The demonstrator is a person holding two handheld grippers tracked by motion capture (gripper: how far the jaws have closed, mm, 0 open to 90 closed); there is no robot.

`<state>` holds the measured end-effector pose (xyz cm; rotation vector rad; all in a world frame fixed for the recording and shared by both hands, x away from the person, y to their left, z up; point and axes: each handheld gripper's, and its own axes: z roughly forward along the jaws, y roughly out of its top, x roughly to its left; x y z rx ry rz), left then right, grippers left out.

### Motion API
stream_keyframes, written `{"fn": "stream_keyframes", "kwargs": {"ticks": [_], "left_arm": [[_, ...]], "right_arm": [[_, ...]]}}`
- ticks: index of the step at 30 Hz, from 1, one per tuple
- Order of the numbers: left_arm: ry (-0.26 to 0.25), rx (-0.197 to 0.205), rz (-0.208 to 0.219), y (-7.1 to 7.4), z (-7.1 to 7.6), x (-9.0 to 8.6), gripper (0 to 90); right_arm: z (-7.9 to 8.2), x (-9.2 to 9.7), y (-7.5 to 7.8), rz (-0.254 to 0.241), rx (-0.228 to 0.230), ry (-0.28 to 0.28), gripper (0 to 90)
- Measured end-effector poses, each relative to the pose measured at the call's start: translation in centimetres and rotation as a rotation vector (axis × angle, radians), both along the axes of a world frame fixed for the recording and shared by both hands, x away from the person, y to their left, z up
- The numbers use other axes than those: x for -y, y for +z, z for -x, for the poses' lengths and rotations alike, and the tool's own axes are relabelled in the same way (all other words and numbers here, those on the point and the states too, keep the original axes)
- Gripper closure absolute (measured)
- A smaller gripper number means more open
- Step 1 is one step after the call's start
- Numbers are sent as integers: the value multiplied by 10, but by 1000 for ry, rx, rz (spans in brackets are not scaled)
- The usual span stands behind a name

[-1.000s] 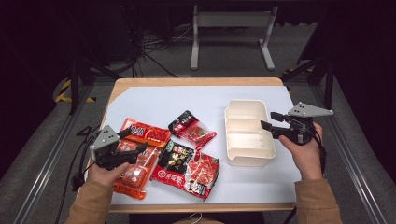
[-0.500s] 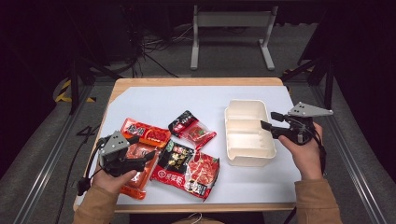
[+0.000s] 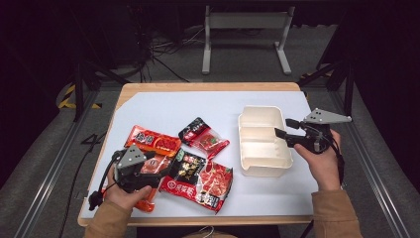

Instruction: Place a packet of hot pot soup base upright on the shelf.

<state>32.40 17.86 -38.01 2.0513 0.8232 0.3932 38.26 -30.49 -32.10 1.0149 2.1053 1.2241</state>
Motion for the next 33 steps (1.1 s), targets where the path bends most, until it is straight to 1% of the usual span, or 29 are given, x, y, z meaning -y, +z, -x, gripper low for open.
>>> {"fn": "stream_keyframes", "kwargs": {"ticks": [1,2,4,5,6,7,8,9,10,12,17,21,24,27,28,30,31,33], "left_arm": [[2,3,-13,-2,0,2,305],[4,1,-16,-4,0,3,319],[11,-15,-33,-7,-2,6,332],[12,-42,-33,-10,-3,7,338],[13,-78,-42,-15,-6,7,376],[13,-78,-42,-15,-6,7,389],[21,-120,-48,-21,-9,7,402],[21,-120,-48,-21,-9,7,413],[23,-150,-40,-25,-11,7,413],[36,-183,-40,-30,-13,7,438],[39,-225,-64,-39,-16,9,488],[39,-272,-65,-44,-17,10,495],[35,-280,-64,-44,-16,10,514],[24,-299,-98,-45,-14,9,537],[24,-299,-98,-45,-14,9,551],[1,-352,-92,-47,-17,9,552],[-5,-369,-81,-48,-17,8,560],[-6,-376,-85,-48,-18,7,590]], "right_arm": [[0,0,0,2,-1,1,447],[0,0,0,2,0,0,446],[0,-1,0,3,0,-1,446],[0,-1,0,4,0,0,446],[0,-2,-1,4,-1,0,444],[0,-2,-1,4,-1,0,443],[0,-2,-1,4,-4,1,442],[0,-2,-1,4,-4,1,442],[0,-3,-1,6,-4,1,440],[-1,-3,-2,5,-4,4,438],[-1,-5,-3,10,-10,4,437],[-2,-5,-3,13,-12,6,435],[-2,-6,-4,16,-15,8,433],[-2,-8,-5,22,-19,7,431],[-2,-8,-5,22,-19,7,431],[-3,-9,-6,28,-20,10,430],[-3,-9,-6,28,-22,10,430],[-3,-10,-6,31,-22,11,429]]}}
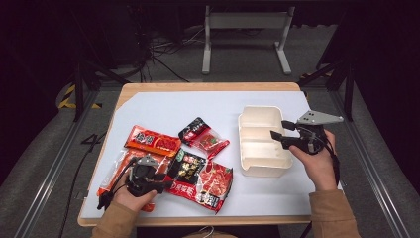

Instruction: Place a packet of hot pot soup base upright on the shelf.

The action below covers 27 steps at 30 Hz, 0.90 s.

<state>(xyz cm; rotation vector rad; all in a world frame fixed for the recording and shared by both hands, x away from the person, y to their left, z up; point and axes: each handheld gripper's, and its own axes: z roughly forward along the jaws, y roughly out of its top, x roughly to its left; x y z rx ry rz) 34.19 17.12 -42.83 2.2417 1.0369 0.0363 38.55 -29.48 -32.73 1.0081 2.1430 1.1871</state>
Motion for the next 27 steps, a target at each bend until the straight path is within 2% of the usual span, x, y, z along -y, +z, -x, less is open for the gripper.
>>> {"fn": "stream_keyframes", "kwargs": {"ticks": [1,8,11,14,18,21,24,27], "left_arm": [[-4,-19,13,-1,-1,0,597],[-7,-28,30,-5,-2,2,641],[11,-40,56,-7,-2,1,682],[31,-47,64,-7,-2,0,730],[49,-45,75,-6,-1,0,817],[56,-42,65,-4,-1,1,847],[59,-19,58,-2,-1,2,864],[66,1,77,3,-1,2,873]], "right_arm": [[0,0,0,1,1,0,428],[-1,-2,-1,3,-6,0,425],[-1,-3,-2,4,-8,4,422],[-1,-4,-3,9,-8,4,421],[-1,-4,-3,14,-7,5,421],[-1,-3,-3,14,-8,2,421],[-1,-3,-3,12,-6,0,421],[0,-2,-3,10,-6,-3,422]]}}
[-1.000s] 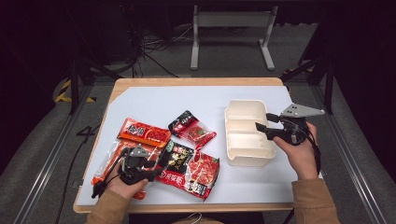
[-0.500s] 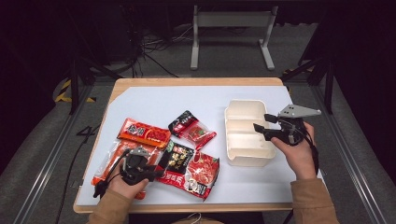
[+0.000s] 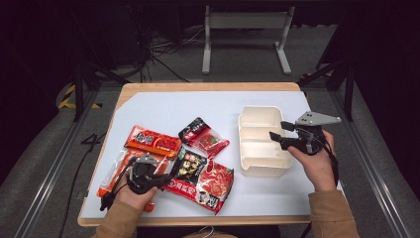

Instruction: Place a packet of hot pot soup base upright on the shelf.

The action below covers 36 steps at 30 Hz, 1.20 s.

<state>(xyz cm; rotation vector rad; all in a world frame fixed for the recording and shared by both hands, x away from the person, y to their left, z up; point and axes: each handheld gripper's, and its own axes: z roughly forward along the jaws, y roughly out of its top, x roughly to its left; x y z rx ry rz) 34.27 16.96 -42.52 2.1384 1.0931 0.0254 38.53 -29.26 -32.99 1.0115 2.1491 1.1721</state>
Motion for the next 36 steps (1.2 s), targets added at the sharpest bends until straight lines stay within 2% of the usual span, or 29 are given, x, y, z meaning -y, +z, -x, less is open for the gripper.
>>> {"fn": "stream_keyframes", "kwargs": {"ticks": [7,9,16,21,34,36], "left_arm": [[11,55,40,13,1,1,884],[9,91,49,20,1,2,885],[0,171,84,41,1,6,887],[-10,217,96,54,2,11,887],[-72,401,107,96,12,25,884],[-83,417,112,101,14,25,884]], "right_arm": [[1,2,0,-1,0,-9,423],[2,2,0,0,-1,-11,423],[5,4,1,0,7,-18,426],[9,7,2,-7,12,-24,427],[19,10,11,-43,39,-12,429],[20,9,13,-46,44,-5,429]]}}
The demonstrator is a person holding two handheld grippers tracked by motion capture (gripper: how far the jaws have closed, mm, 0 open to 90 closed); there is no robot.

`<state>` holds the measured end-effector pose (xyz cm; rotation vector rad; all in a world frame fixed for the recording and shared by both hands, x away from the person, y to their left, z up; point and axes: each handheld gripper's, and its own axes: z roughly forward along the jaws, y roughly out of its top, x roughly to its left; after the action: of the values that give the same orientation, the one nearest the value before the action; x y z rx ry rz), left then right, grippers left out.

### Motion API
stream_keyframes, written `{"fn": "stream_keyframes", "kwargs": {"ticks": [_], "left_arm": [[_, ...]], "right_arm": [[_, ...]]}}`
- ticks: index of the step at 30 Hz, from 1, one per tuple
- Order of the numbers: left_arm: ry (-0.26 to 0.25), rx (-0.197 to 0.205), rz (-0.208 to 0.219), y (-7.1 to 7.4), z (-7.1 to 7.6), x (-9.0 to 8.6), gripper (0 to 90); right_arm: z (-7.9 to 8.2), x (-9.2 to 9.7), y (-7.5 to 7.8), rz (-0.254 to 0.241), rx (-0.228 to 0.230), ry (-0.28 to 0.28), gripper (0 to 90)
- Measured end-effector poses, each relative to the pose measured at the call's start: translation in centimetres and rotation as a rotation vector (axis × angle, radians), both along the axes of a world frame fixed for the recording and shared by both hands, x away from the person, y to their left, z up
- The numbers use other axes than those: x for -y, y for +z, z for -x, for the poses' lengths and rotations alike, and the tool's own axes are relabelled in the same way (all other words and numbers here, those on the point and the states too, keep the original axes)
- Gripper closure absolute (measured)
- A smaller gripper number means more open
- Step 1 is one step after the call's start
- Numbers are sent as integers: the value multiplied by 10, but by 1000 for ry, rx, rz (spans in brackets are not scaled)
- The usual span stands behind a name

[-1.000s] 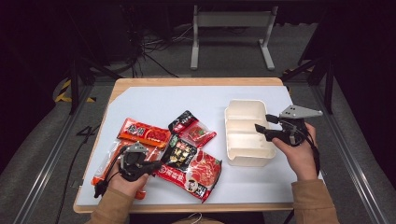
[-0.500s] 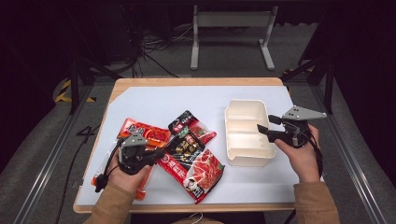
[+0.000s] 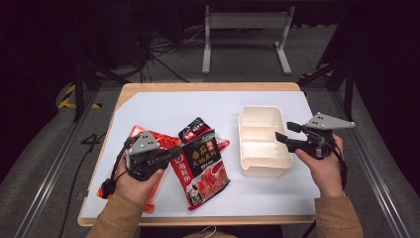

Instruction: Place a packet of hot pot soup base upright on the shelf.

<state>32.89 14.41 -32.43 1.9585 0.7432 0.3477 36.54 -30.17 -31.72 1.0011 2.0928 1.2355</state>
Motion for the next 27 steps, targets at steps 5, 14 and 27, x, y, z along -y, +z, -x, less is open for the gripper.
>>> {"fn": "stream_keyframes", "kwargs": {"ticks": [5,14,27], "left_arm": [[-17,37,28,8,4,-1,883],[-41,78,67,21,7,-4,887],[-88,123,120,40,10,3,900]], "right_arm": [[2,-5,3,-4,8,22,428],[5,-21,10,-21,21,89,427],[10,-61,16,-36,21,237,424]]}}
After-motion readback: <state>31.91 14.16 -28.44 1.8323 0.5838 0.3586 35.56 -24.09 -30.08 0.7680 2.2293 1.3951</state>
